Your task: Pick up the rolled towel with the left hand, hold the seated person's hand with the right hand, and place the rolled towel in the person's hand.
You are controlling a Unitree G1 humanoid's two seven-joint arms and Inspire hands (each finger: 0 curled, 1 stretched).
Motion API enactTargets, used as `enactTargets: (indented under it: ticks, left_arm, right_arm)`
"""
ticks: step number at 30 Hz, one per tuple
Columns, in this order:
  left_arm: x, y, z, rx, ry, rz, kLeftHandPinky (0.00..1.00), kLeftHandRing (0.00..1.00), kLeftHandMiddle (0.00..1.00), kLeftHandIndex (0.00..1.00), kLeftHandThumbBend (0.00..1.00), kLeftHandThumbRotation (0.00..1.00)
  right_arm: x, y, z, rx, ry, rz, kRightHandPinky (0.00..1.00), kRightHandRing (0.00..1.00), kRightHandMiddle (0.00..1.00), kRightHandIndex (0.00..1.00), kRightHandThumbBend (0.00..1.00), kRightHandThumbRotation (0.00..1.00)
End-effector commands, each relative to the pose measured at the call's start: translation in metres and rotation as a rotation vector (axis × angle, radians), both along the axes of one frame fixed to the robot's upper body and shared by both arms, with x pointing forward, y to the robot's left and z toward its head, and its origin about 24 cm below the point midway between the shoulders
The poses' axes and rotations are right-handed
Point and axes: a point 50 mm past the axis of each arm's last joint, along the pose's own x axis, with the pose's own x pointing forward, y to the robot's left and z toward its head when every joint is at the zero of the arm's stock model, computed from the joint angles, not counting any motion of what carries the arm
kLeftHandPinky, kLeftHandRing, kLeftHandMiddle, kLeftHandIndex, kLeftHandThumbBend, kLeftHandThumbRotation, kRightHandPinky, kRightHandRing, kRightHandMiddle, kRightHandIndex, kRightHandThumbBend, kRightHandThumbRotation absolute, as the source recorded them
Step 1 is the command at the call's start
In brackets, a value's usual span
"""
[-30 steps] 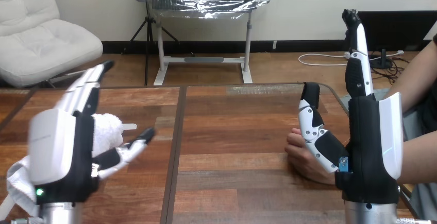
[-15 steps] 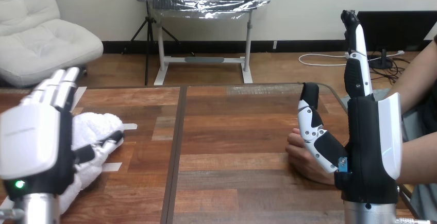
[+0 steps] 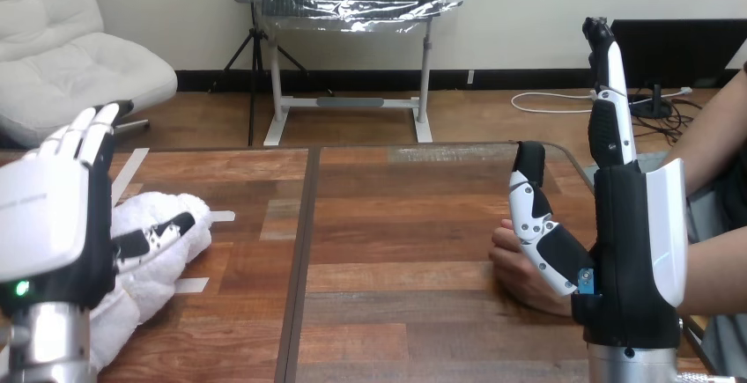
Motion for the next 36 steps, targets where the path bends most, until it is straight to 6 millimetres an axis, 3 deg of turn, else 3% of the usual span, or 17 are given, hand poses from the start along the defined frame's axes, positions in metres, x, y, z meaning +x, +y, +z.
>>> enactTargets:
  ticks: [1, 20, 36]
  left_arm:
    - [0.020, 0.002, 0.012, 0.003, -0.010, -0.022, 0.75, 0.83, 0.88, 0.87, 0.87, 0.25]
    - [0.055, 0.030, -0.016, -0.018, 0.272, 0.046, 0.83, 0.88, 0.91, 0.90, 0.84, 0.34]
    - [0.073, 0.043, -0.047, -0.183, 0.552, 0.049, 0.92, 0.95, 0.97, 0.96, 0.93, 0.54]
  right_arm:
    - [0.003, -0.001, 0.011, 0.015, -0.054, -0.007, 1.00, 1.00, 1.00, 1.00, 0.00, 0.00]
    - [0.004, -0.001, 0.013, -0.006, -0.045, -0.014, 1.00, 1.00, 1.00, 1.00, 0.00, 0.00]
    - [0.004, -0.004, 0.014, -0.021, -0.044, -0.016, 1.00, 1.00, 1.00, 1.00, 0.00, 0.00]
